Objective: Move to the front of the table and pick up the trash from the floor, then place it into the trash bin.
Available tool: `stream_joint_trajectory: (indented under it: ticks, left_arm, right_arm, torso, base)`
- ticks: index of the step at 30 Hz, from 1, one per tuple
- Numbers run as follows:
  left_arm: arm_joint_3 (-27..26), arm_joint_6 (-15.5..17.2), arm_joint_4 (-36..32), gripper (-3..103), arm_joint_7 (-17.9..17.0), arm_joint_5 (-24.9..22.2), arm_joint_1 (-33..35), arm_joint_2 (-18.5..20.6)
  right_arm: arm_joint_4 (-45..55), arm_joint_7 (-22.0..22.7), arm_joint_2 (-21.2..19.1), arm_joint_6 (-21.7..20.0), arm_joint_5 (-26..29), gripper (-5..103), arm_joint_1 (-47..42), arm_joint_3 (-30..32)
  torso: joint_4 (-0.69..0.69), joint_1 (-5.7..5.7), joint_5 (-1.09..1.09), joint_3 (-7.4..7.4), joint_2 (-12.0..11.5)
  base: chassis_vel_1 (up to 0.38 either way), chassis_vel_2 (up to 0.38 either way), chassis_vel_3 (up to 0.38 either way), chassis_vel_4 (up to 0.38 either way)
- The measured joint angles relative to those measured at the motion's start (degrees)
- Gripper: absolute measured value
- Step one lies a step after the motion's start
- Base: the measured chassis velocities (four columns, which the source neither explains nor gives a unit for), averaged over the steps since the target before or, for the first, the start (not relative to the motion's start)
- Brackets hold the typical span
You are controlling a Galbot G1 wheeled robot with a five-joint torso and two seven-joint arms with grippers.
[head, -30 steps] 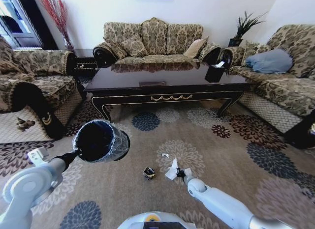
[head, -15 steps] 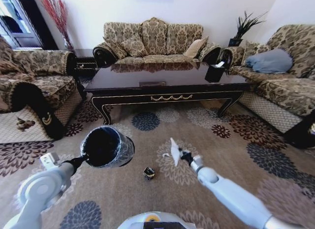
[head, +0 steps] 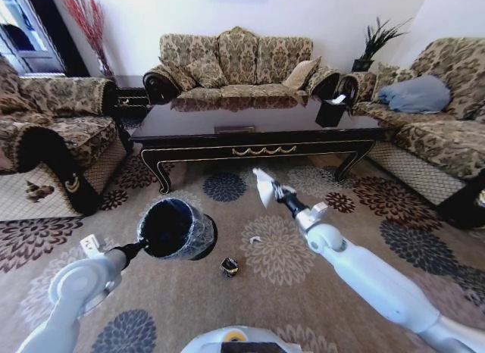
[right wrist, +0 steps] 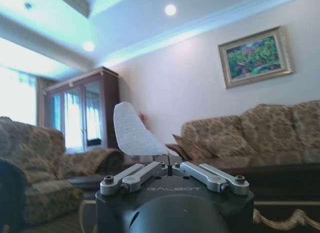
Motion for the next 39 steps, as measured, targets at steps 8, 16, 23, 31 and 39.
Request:
stream_joint_trajectory:
  ticks: [8,16,23,31,39]
  left_arm:
    - [2.47,0.00,3.48,0,-0.01,-0.30,-2.87,-0.65]
    - [4.52,0.00,7.06,0,-2.95,-4.09,-8.38,-0.37]
    - [6.65,-0.01,9.87,0,-4.05,-4.55,-11.95,0.22]
    - [9.26,-0.01,12.55,0,-4.23,-5.66,-16.75,1.05]
    - [9.00,-0.01,12.38,0,-4.23,-6.79,-17.61,2.07]
  right_arm:
    - [4.56,-1.39,1.53,1.63,2.37,0,8.87,-10.10]
    - [-1.26,-6.24,8.52,3.62,2.65,0,25.33,-26.94]
    - [-6.57,-7.99,15.15,4.28,2.61,0,29.30,-32.34]
    - [-10.18,-9.81,16.09,5.05,-1.11,0,27.70,-34.27]
    - [-14.10,-10.98,15.13,6.06,-7.68,0,25.51,-34.38]
  torso:
    - [0.00,0.00,-0.01,0.00,0.00]
    - [0.00,0.00,-0.02,0.00,0.00]
    - [0.02,0.01,-0.01,0.00,0.00]
    - [-0.02,0.00,0.00,0.00,-0.01]
    - [-0.01,0.00,0.01,0.00,0.00]
  base:
    - [0.000,0.000,0.000,0.000]
    - [0.000,0.000,0.000,0.000]
    - [0.000,0.000,0.000,0.000]
    - [0.000,0.000,0.000,0.000]
    - [0.000,0.000,0.000,0.000]
